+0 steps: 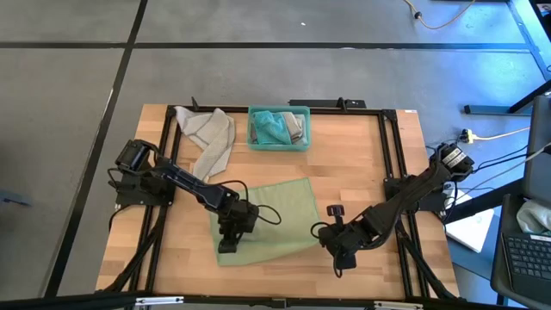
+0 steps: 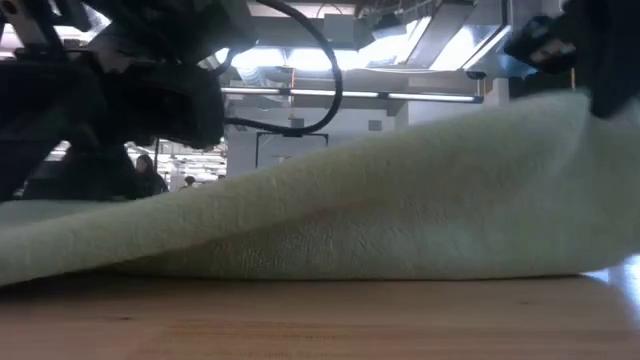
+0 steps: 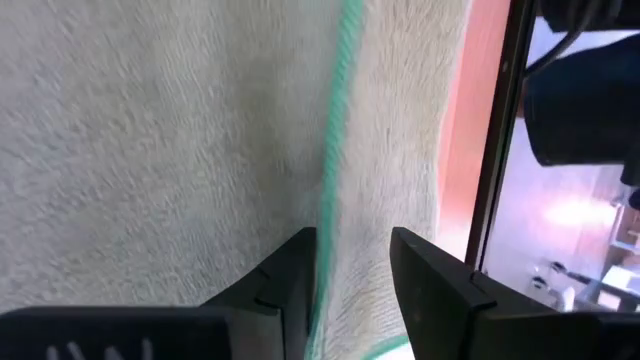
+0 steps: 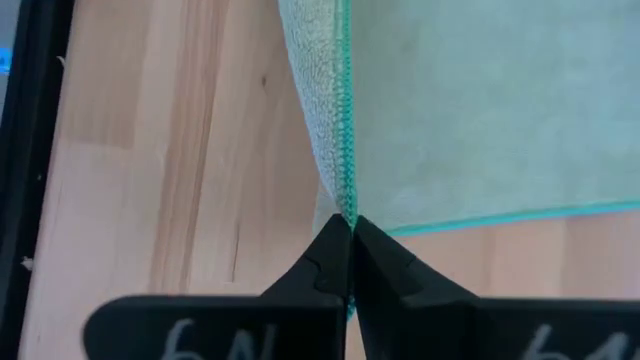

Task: Fold microfiber towels
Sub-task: Fold the green towel

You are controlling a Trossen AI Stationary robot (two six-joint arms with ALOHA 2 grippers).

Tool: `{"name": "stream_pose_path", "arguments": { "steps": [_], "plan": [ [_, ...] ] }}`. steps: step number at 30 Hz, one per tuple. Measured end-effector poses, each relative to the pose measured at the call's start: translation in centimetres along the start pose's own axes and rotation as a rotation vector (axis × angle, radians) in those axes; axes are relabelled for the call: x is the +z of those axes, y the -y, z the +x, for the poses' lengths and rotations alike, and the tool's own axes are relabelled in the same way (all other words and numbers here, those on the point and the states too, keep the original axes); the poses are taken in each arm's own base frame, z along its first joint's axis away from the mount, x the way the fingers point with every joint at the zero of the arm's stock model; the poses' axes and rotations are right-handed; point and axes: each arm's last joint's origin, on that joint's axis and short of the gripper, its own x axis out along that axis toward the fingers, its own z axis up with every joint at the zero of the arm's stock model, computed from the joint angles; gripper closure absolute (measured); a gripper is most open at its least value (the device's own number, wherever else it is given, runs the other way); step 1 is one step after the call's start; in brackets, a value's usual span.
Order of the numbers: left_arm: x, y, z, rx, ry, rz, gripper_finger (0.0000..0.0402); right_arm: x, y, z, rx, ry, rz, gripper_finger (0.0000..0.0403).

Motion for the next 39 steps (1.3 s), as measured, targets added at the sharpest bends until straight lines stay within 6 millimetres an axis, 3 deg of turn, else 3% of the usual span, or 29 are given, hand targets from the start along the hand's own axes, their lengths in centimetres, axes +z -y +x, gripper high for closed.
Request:
{"name": "stream_pose_path", "arguments": {
  "steps": [15, 23, 29, 34, 39],
  "plan": [
    [-1.7, 0.7, 1.0, 0.067, -0.099, -0.004, 0.0281, -0.4, 0.0, 0.7, 0.032, -0.014, 0.016, 0.0394],
    [-1.7, 0.7, 1.0, 0.095, -0.081, -0.061, 0.0329, -0.5, 0.0, 0.7, 0.034, -0.016, 0.010, 0.0395],
    [-2.1, 2.1, -0.5, 0.171, 0.013, -0.059, 0.0393, -0.4, 0.0, 0.7, 0.037, -0.017, 0.005, 0.0397],
    [-3.0, 3.5, -2.1, 0.233, 0.093, -0.075, 0.0399, -0.4, 0.1, 0.7, 0.037, -0.015, -0.016, 0.0394],
    [-4.1, 4.6, -2.3, 0.270, 0.102, -0.096, 0.0401, 0.1, 0.6, 0.6, 0.034, -0.008, -0.032, 0.0393]
  ]
}}
